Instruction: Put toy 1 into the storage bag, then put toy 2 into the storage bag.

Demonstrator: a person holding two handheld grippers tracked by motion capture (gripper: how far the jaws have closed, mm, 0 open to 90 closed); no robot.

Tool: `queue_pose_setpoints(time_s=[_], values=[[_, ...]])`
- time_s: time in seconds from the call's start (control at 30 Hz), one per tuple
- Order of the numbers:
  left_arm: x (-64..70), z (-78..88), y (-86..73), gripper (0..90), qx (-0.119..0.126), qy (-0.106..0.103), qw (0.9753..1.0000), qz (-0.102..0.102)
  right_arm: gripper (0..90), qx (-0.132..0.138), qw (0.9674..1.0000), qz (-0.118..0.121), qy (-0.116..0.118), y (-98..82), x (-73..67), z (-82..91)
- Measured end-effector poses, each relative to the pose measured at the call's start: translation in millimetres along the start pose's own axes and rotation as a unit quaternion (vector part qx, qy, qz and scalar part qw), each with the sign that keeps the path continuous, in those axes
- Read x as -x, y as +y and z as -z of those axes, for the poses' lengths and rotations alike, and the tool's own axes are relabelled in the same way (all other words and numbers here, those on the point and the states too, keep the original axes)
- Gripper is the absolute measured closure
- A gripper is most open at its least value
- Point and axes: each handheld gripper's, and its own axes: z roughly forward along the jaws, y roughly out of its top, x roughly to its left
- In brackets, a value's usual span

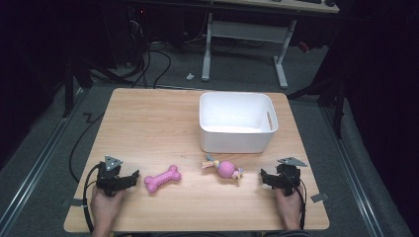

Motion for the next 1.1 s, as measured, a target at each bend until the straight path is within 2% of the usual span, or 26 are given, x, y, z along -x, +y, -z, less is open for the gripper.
queue_pose_setpoints(time_s=[0.1, 0.83, 0.97, 1.1], values=[[0.4, -0.6, 0.3, 14.8, -0.002, -0.001, 1.0000, -0.002, 12.4, -0.002, 1.0000, -0.003, -0.002, -0.5, -0.9, 1.0], [-2.1, -1.7, 1.5, 13.7, -0.003, -0.013, 0.9999, -0.011, 13.2, 0.000, 1.0000, -0.001, 0.000, -1.2, -0.9, 1.7], [-2.1, -0.8, 2.3, 13.9, -0.008, -0.014, 0.9998, -0.009, 13.2, 0.000, 1.0000, -0.001, 0.000, -1.2, -0.9, 1.7], [-1.4, -1.0, 3.4, 14.5, -0.006, -0.025, 0.9997, -0.004, 13.4, 0.000, 1.0000, -0.001, 0.000, -1.2, -0.9, 1.7]])
